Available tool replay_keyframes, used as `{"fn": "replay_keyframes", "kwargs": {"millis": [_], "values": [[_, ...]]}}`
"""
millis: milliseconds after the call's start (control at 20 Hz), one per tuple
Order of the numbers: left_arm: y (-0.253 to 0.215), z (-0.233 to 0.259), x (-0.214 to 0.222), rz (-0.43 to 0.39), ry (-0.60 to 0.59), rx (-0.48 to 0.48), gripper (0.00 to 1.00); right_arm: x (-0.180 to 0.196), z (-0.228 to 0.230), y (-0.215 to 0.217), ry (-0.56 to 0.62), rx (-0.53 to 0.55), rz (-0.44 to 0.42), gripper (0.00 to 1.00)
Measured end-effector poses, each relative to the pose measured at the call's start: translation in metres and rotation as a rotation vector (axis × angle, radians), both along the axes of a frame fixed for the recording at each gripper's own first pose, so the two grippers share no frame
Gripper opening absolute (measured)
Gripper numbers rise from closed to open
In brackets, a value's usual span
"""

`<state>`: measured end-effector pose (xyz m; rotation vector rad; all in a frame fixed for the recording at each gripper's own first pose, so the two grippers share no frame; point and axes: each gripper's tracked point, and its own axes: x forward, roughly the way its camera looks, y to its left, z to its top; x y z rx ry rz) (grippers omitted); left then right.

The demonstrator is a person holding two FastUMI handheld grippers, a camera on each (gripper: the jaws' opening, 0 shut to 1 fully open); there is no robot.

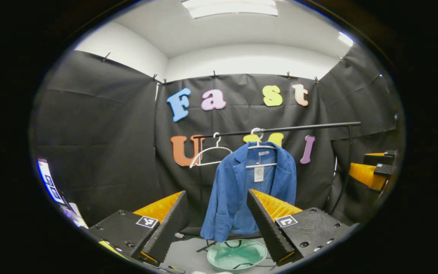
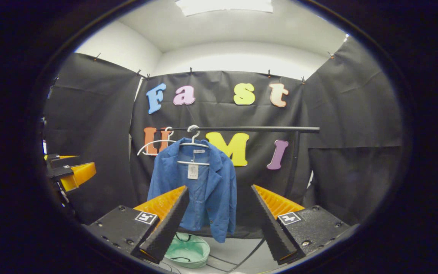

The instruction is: Grasp the clothes on the hanger with both hands and then place them into the laundry hamper below.

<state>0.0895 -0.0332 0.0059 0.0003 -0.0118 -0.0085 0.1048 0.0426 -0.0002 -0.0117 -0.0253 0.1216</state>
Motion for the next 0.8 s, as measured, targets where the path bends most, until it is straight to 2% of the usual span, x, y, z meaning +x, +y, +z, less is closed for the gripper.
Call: {"fn": "replay_keyframes", "kwargs": {"millis": [150,350,550,800], "values": [[-0.02,0.001,0.038,-0.005,-0.013,0.025,1.0,0.053,-0.009,0.006,0.049,0.03,0.056,0.97],[-0.049,-0.004,0.097,-0.019,-0.034,0.031,0.99,0.128,-0.022,0.019,0.084,0.029,0.117,0.86],[-0.067,-0.016,0.159,-0.022,-0.052,0.041,0.98,0.202,-0.036,0.043,0.09,0.027,0.18,0.84],[-0.081,-0.051,0.23,-0.017,0.008,0.017,0.98,0.291,-0.067,0.067,0.147,0.046,0.219,0.81]]}}
